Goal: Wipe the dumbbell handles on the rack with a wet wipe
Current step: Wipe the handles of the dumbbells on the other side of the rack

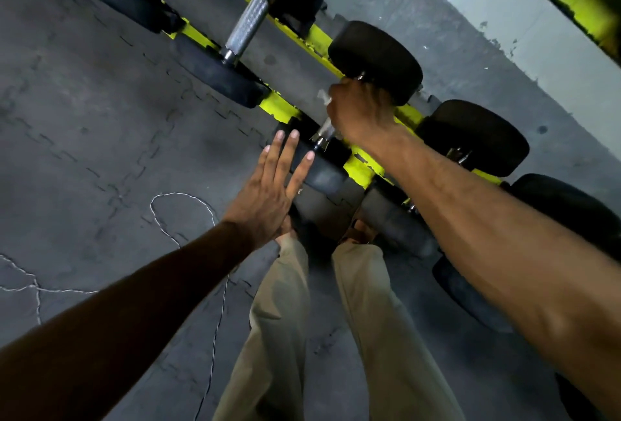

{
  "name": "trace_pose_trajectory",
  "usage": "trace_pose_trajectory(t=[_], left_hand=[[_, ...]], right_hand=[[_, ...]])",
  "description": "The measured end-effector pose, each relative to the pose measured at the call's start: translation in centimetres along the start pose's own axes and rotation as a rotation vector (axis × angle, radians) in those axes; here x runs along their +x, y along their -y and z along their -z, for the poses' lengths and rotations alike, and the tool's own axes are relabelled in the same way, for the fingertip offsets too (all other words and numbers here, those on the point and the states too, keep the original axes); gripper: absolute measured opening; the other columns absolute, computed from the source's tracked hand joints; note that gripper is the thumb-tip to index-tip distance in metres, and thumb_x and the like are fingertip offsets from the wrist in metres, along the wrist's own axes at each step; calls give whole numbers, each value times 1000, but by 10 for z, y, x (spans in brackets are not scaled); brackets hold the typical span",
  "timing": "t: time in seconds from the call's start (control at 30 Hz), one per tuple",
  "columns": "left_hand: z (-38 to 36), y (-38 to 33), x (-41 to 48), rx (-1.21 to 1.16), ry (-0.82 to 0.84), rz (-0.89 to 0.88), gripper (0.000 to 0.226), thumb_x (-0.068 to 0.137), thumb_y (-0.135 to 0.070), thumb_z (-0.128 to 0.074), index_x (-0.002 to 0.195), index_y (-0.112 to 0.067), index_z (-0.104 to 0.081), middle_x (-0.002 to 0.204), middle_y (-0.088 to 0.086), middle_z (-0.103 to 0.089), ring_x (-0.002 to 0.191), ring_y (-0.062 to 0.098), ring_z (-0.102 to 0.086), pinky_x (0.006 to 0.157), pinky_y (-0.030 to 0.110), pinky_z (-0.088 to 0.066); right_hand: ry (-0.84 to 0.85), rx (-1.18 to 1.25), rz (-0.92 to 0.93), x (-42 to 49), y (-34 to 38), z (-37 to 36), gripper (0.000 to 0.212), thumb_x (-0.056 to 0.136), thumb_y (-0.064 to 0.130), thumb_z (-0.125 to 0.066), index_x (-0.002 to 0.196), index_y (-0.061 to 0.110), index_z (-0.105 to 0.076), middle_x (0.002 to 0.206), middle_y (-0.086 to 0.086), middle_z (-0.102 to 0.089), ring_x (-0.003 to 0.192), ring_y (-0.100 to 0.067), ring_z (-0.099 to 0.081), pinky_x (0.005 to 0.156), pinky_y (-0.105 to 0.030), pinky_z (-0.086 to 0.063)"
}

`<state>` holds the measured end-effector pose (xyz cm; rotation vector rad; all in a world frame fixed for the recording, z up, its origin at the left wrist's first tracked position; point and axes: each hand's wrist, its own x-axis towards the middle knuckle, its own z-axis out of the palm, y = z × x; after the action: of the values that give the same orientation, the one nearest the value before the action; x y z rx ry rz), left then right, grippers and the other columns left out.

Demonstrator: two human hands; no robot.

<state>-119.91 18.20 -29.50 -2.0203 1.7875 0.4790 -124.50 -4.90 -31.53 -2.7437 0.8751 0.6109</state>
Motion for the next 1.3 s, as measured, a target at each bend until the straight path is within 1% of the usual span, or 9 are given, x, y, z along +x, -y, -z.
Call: trace_pose_trajectory(t=[0.13, 0.37, 0.57, 0.73, 0.9, 1.03, 1.17, 1.23, 1.3], left_hand=[[-3, 1, 0, -18, -14, 7, 113, 95, -52, -53, 159, 2, 22, 161, 41, 24, 155, 57, 10, 127, 58, -15], [-8, -2, 1, -1, -67, 19, 106, 98, -45, -52, 161, 1, 19, 163, 40, 19, 156, 56, 6, 127, 57, -18], [-8, 2, 2, -142, -131, -2, 121, 89, -52, -70, 165, -4, 11, 168, 34, 14, 157, 52, 2, 126, 59, -21], [0, 3, 0, -215, -143, -25, 109, 86, -36, -65, 167, -6, 1, 170, 31, 5, 159, 48, -3, 126, 58, -24], [10, 1, 2, -163, -199, -112, 96, 86, -27, -64, 166, -4, -16, 171, 28, -9, 158, 49, -10, 126, 59, -22], [11, -3, 1, -145, -133, -81, 107, 84, -34, -67, 167, -6, -5, 172, 27, -3, 158, 49, -1, 127, 59, -18], [11, -12, 1, -141, -103, -45, 112, 82, -41, -66, 167, -6, -1, 171, 28, -1, 158, 50, 2, 127, 61, -15], [12, -14, 3, -150, -103, -34, 112, 81, -41, -65, 167, -5, -2, 171, 28, -2, 158, 50, 2, 127, 61, -15], [13, -15, 3, -154, -110, -29, 112, 80, -41, -64, 167, -5, -3, 171, 28, -3, 158, 51, 2, 127, 61, -15]], right_hand=[[300, 40, 201, -6, 42, 6, 33, 100, 36, -48, 112, 12, -68, 117, -13, -70, 106, -34, -68, 78, -36, -50], [171, -121, 43, 11, 16, 25, 33, 100, 24, -48, 126, 11, -63, 133, -16, -61, 126, -35, -56, 103, -43, -44], [391, -7, 256, -4, 34, 23, 22, 101, 32, -46, 95, 18, -61, 106, -14, -69, 67, -28, -59, 67, -33, -47], [136, 6, 140, 4, 1, 19, 30, 101, 30, -46, 115, 15, -68, 125, -15, -65, 118, -38, -60, 92, -42, -48], [159, 117, 385, -17, 8, -7, 30, 95, 40, -42, 97, 25, -68, 109, -6, -70, 106, -34, -66, 77, -39, -46], [-73, 79, 236, -9, -12, 0, 81, 81, 54, -1, 100, 18, -71, 111, -6, -67, 102, -33, -66, 75, -38, -47], [-254, 146, 233, -35, -2, -37, 40, 94, 40, -33, 89, 20, -68, 106, -2, -59, 92, -24, -62, 55, -32, -41], [-243, 298, 171, -47, 4, -50, 11, 91, 26, -54, 92, 19, -63, 106, -6, -59, 94, -27, -61, 57, -37, -47], [-152, 456, -20, -53, 4, -63, 9, 88, 16, -59, 96, 14, -62, 102, -11, -66, 95, -34, -63, 65, -40, -50]])
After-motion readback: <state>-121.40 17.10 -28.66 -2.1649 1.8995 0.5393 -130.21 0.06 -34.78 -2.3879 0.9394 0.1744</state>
